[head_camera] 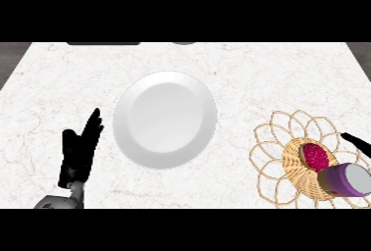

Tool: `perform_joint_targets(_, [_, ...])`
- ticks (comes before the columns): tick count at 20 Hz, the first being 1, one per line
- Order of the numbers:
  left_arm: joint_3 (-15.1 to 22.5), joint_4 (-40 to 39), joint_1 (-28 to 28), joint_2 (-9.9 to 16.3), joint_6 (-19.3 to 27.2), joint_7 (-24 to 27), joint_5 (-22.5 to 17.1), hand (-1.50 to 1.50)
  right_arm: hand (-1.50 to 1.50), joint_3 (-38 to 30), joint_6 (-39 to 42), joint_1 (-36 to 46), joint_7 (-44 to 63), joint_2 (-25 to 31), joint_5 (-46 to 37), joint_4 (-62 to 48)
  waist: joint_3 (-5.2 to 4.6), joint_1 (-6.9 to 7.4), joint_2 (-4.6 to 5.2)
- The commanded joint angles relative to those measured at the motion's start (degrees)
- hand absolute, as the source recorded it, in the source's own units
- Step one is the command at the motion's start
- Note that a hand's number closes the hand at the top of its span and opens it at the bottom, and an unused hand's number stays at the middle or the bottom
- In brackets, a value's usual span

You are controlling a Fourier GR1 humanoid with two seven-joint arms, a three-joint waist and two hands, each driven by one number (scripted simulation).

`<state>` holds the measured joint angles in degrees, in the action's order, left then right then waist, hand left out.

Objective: Pick the can from the placemat and place it in the plate

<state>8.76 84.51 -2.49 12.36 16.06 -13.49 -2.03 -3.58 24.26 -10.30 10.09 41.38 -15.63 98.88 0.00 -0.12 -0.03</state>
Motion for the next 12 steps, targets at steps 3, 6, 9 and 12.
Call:
perform_joint_targets(3, [-1.93,-2.78,-1.52,-1.44,-2.13,1.34,1.80,0.00,-1.50,-2.00,2.31,-1.05,-2.26,-4.65,-5.29,-0.68,0.00,-0.12,0.01])
perform_joint_targets(6, [-2.20,1.72,-0.73,-1.52,-0.96,-2.88,2.69,0.00,-1.50,0.17,1.18,-2.53,-2.60,-7.47,-8.93,0.01,0.01,-0.12,-0.02])
perform_joint_targets(9, [-3.28,-0.25,2.70,-1.78,-4.75,2.51,1.51,0.00,1.50,-2.93,4.42,2.42,-4.94,-6.61,-9.84,-5.48,0.00,0.10,0.00])
perform_joint_targets(12, [-1.46,-0.88,2.23,-3.41,-2.69,2.44,4.22,0.00,1.50,-1.24,1.00,3.49,-8.04,-7.08,-14.00,-5.11,0.01,0.13,0.00])
